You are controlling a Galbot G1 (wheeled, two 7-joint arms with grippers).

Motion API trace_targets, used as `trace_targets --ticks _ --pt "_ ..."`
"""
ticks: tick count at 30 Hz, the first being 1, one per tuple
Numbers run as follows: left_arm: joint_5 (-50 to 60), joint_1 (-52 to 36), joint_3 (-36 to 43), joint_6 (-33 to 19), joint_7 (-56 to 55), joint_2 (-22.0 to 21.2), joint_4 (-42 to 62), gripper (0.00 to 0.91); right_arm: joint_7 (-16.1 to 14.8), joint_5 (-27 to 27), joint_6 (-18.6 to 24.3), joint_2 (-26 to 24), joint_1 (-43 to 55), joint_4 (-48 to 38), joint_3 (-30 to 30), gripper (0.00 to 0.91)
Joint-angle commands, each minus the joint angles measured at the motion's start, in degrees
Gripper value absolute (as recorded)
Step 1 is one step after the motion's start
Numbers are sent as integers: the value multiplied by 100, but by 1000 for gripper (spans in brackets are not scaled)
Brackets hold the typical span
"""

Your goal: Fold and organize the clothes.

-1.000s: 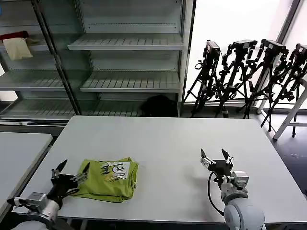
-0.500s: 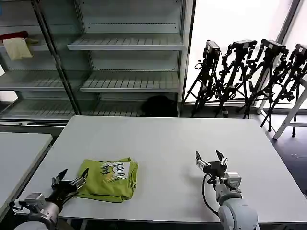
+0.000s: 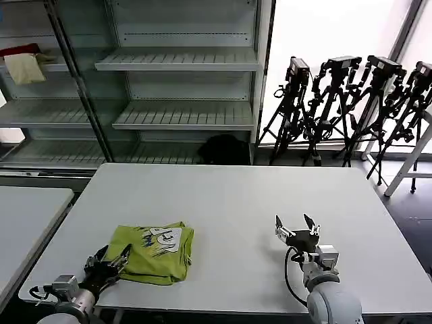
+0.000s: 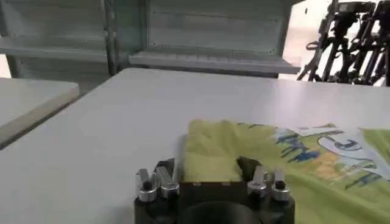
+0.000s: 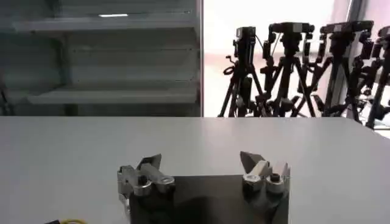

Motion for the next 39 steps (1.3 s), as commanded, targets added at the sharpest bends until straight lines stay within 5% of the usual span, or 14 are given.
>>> trace_targets --ticks 1,16,26,30,39 --pt "-386 -14 116 145 18 -86 115 20 12 -20 18 29 -15 -18 -22 907" --pt "-1554 -3 -158 375 46 -15 62 0 20 -48 25 43 -28 -6 -38 907" --pt "94 36 -718 -829 317 101 -46 0 20 -57 46 20 -103 14 21 907" --pt "1358 -2 -1616 -1819 803 571 229 0 16 -36 69 -8 -135 5 85 907" --pt "1290 7 -2829 -1743 1190 1799 329 0 8 29 114 -65 -126 -55 134 907"
